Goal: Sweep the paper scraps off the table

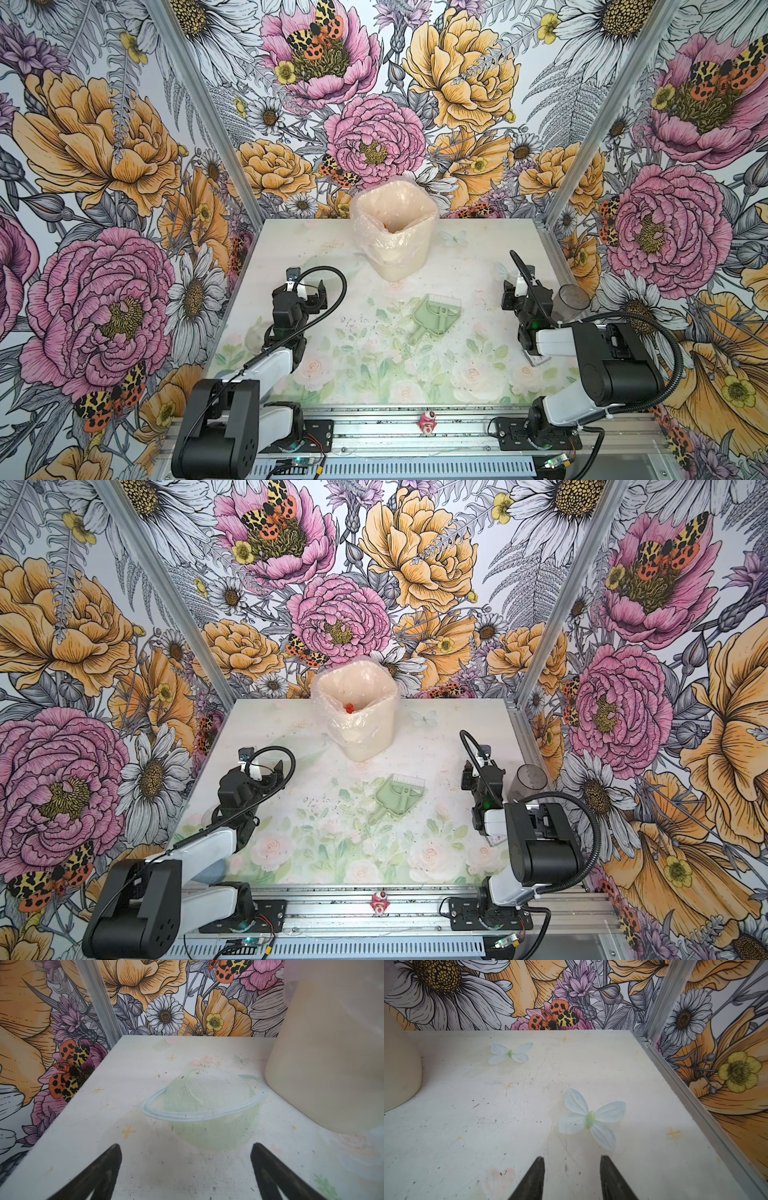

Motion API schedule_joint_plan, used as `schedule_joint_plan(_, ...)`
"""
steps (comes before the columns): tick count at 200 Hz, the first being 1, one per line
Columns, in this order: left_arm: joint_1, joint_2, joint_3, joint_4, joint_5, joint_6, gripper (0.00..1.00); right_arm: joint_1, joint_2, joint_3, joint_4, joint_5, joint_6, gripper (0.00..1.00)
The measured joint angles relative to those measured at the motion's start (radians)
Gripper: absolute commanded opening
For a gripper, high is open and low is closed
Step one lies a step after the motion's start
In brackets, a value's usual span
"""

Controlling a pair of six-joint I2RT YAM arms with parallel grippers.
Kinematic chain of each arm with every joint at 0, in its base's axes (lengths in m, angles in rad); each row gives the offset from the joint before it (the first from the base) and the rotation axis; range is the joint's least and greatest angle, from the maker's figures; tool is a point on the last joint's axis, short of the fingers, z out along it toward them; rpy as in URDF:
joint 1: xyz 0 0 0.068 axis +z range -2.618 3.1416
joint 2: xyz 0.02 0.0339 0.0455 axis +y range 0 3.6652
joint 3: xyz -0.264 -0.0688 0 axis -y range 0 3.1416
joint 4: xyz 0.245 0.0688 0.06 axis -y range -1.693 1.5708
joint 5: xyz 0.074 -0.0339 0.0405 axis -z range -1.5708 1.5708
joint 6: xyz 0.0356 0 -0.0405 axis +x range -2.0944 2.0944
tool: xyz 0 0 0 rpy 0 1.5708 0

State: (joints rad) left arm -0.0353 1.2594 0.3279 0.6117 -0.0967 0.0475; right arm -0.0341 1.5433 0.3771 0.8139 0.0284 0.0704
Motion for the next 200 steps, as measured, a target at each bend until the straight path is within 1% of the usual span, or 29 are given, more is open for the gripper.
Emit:
schedule_joint_plan(15,0.014,0.082,0.006,0.057,0.032,0.003,0.99,0.000,0.000,0.000,0.000,0.000,0.000,0.46)
schedule_joint_plan(35,0.042,0.193,0.051,0.099,0.077,0.003,0.99,0.000,0.000,0.000,0.000,0.000,0.000,0.46)
schedule_joint_plan(58,0.060,0.285,0.046,0.223,0.088,-0.011,0.98,0.000,0.000,0.000,0.000,0.000,0.000,0.46)
schedule_joint_plan(95,0.073,0.298,0.027,0.287,0.083,-0.041,0.99,0.000,0.000,0.000,0.000,0.000,0.000,0.47)
schedule_joint_plan(143,0.068,0.298,0.028,0.310,0.081,-0.045,0.99,0.000,0.000,0.000,0.000,0.000,0.000,0.47)
schedule_joint_plan(158,0.049,0.298,0.027,0.314,0.050,-0.040,0.99,0.000,0.000,0.000,0.000,0.000,0.000,0.47)
schedule_joint_plan(181,-0.007,0.298,0.025,0.338,-0.018,-0.022,0.99,0.000,0.000,0.000,0.000,0.000,0.000,0.48)
schedule_joint_plan(200,-0.018,0.298,0.025,0.356,-0.043,-0.014,0.99,0.000,0.000,0.000,0.000,0.000,0.000,0.48)
